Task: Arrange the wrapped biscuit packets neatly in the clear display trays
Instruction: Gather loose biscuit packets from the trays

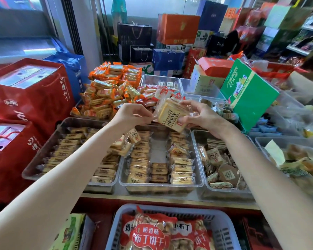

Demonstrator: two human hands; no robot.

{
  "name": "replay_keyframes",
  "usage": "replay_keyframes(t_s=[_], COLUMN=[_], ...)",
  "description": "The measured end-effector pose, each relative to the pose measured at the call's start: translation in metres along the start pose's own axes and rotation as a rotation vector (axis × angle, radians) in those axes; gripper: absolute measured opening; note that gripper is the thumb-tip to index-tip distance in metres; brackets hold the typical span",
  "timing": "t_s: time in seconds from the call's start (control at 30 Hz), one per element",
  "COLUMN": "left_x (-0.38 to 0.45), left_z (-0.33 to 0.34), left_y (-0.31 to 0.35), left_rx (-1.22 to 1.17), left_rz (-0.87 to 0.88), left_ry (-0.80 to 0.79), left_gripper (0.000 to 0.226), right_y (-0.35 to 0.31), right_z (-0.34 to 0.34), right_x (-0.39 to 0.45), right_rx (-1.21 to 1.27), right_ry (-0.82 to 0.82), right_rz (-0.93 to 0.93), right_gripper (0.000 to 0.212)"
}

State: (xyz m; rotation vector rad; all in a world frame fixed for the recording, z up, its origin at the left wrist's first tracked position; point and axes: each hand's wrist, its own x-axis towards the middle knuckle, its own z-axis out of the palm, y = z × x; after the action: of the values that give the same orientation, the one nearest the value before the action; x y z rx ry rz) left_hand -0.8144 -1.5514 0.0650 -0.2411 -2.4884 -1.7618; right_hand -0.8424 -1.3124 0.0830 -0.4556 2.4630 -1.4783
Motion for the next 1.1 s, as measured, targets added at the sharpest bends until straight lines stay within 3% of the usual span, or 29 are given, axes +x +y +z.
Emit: replay_keyframes(t_s=[0.07, 0.13, 0.27, 0.33, 0.43, 0.57, 0.7, 0.87, 1.1], left_x=[-0.002, -0.003, -0.003, 0.001, 0.009, 0.007, 0.004, 0.005, 0.002], left_z=[-0.001, -0.002, 0.005, 0.013, 0.018, 0.005, 0.006, 0.007, 0.011], left_y=[-0.002, -0.004, 0.011, 0.017, 0.012, -0.002, -0.005, -0.002, -0.007], left_rx=[-0.035, 0.086, 0.299, 0.469, 0.537, 0.296, 0.456, 0.532, 0.560], left_rz=[-0.078, -0.080, 0.069, 0.120, 0.110, -0.009, 0.053, 0.115, 0.120], left_ry=[-0.007, -0.022, -0.136, -0.176, -0.145, -0.168, -0.203, -0.180, -0.157], left_gripper=[0.010, 0.016, 0.085, 0.097, 0.089, 0.081, 0.084, 0.086, 0.086], right_y=[-0.006, -0.009, -0.014, -0.017, -0.016, -0.003, 0.000, 0.001, 0.006], right_z=[0.003, 0.007, 0.013, 0.019, 0.022, 0.015, 0.018, 0.027, 0.033], right_x=[-0.002, 0.000, 0.002, 0.001, -0.003, -0.010, 0.000, 0.007, 0.008], right_rx=[-0.068, -0.174, -0.374, -0.359, -0.269, 0.067, -0.086, -0.234, -0.161], right_ry=[0.005, 0.035, 0.042, 0.020, 0.024, 0.082, 0.128, 0.217, 0.292], right_rz=[-0.035, -0.054, -0.087, -0.119, -0.163, -0.196, -0.234, -0.313, -0.248], right_gripper=[0.057, 0.057, 0.064, 0.065, 0.065, 0.043, 0.022, 0.017, 0.011])
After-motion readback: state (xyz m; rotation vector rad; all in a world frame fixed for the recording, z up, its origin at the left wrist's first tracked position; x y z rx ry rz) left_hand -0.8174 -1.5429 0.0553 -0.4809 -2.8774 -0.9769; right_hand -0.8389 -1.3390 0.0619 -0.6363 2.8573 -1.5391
